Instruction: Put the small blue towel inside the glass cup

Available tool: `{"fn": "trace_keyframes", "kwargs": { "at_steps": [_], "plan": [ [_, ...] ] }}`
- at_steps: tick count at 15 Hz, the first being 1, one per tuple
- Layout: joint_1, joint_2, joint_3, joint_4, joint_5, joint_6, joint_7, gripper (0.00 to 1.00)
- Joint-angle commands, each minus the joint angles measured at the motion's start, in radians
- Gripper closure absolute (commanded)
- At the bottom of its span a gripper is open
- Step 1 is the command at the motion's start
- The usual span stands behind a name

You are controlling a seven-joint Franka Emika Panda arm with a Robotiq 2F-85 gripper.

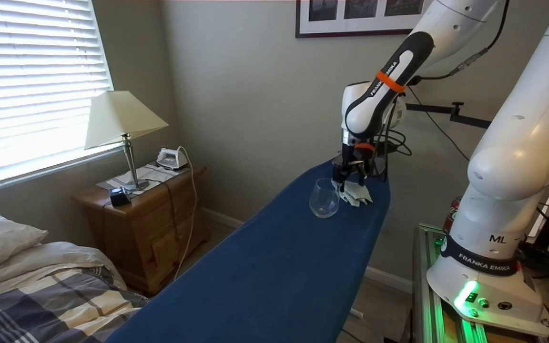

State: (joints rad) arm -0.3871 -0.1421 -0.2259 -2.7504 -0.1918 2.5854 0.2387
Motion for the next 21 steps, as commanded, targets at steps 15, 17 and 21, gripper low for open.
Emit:
{"fn": "trace_keyframes", "kwargs": {
  "at_steps": [15, 17, 21],
  "plan": [
    [0.055, -0.103, 0.027, 0.004, -0.007, -0.057, 0.017, 0.98],
    [0.060, -0.166, 0.048, 0.009, -0.009, -0.109, 0.020, 0.98],
    [0.061, -0.286, 0.096, 0.035, -0.013, -0.189, 0.017, 0.98]
  ]
}}
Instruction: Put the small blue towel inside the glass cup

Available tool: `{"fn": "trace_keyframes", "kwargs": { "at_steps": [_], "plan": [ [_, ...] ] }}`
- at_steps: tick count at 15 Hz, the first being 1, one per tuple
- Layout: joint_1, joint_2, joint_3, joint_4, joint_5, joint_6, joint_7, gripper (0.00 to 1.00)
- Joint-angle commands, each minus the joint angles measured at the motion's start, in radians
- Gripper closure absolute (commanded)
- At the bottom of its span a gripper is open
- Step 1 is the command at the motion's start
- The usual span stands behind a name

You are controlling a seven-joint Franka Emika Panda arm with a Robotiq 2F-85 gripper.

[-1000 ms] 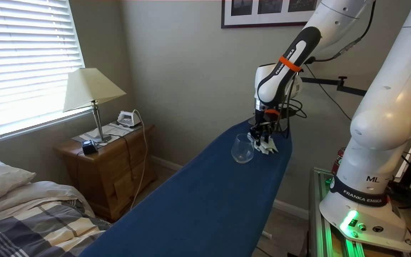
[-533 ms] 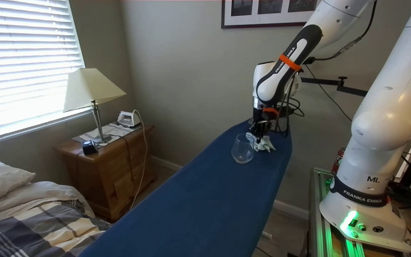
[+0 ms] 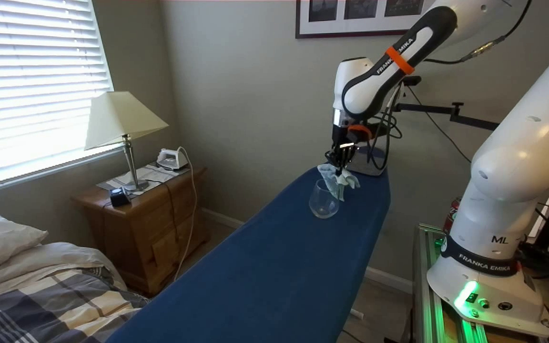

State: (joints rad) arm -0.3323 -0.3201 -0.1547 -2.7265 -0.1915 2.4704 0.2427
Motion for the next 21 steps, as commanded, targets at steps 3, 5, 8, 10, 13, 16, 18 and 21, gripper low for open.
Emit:
{"fn": "trace_keyframes", "kwargs": {
  "at_steps": [3, 5, 8, 10, 13, 16, 18, 21],
  "plan": [
    [0.021, -0.187, 0.052, 0.038, 0.007, -0.127, -0.001, 0.98],
    [0.041, -0.237, 0.065, 0.059, 0.028, -0.176, -0.009, 0.98],
    [0.091, -0.294, 0.077, 0.089, 0.075, -0.278, -0.027, 0.98],
    [0.129, -0.312, 0.080, 0.107, 0.117, -0.339, -0.037, 0.98],
    [0.176, -0.300, 0.083, 0.123, 0.174, -0.386, -0.039, 0.98],
    [0.197, -0.263, 0.084, 0.128, 0.213, -0.420, -0.032, 0.98],
    [0.196, -0.250, 0.087, 0.123, 0.215, -0.439, -0.026, 0.98],
    [0.182, -0.224, 0.091, 0.110, 0.198, -0.447, -0.013, 0.98]
  ]
}}
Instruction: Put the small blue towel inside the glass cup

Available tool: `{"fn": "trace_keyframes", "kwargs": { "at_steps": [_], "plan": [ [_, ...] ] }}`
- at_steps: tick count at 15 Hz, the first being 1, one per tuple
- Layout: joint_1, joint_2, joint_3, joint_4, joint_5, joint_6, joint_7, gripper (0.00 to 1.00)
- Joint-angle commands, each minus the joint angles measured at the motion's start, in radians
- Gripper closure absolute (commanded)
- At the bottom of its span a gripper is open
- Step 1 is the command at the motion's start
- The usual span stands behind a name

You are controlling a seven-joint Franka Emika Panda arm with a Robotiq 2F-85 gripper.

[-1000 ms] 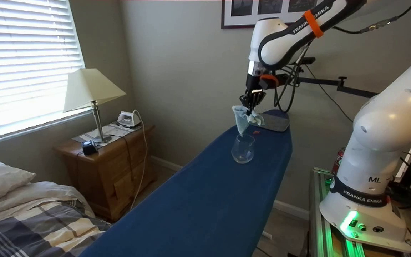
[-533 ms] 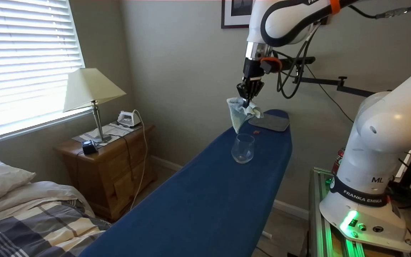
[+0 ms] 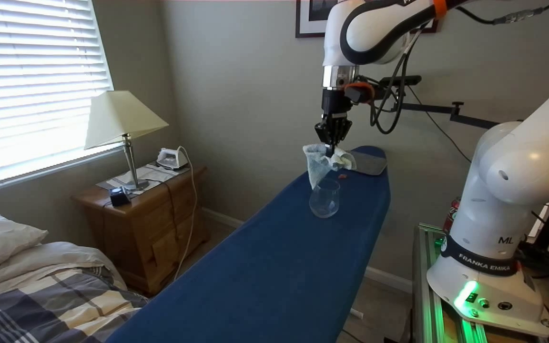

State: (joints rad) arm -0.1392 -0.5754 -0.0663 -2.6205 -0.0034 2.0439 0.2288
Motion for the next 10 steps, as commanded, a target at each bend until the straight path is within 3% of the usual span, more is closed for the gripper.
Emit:
{"fn": "trace_keyframes", "kwargs": {
  "at_steps": [1, 10],
  "plan": [
    [-0.013, 0.040, 0.001, 0.003, 0.010, -0.025, 0.002, 0.98],
    [-0.030, 0.124, -0.006, -0.046, -0.012, 0.105, -0.005, 0.98]
  ]
}}
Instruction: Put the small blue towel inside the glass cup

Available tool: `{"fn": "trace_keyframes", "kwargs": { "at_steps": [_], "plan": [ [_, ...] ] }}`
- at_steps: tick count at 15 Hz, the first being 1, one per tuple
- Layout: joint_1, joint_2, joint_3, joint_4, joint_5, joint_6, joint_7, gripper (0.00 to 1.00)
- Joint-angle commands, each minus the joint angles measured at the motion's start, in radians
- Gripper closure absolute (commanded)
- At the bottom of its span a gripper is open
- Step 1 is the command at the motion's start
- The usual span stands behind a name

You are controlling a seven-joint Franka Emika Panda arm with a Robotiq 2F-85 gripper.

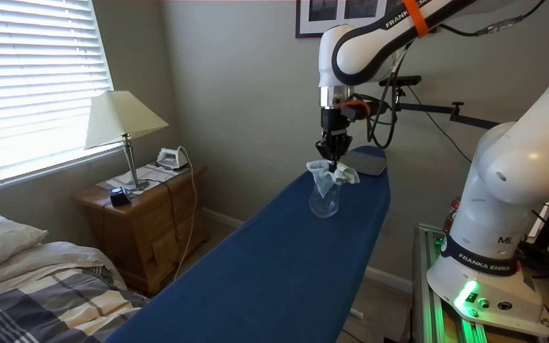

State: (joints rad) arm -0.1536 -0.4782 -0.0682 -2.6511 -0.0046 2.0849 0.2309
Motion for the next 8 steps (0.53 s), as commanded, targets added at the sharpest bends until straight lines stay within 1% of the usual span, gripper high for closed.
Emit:
{"fn": "trace_keyframes", "kwargs": {
  "at_steps": [1, 4, 8],
  "plan": [
    [-0.016, 0.036, -0.006, -0.020, -0.010, 0.085, -0.008, 0.98],
    [-0.017, 0.060, -0.008, -0.039, -0.005, 0.149, -0.015, 0.98],
    [-0.014, 0.086, -0.008, -0.063, 0.001, 0.200, -0.017, 0.98]
  ]
}}
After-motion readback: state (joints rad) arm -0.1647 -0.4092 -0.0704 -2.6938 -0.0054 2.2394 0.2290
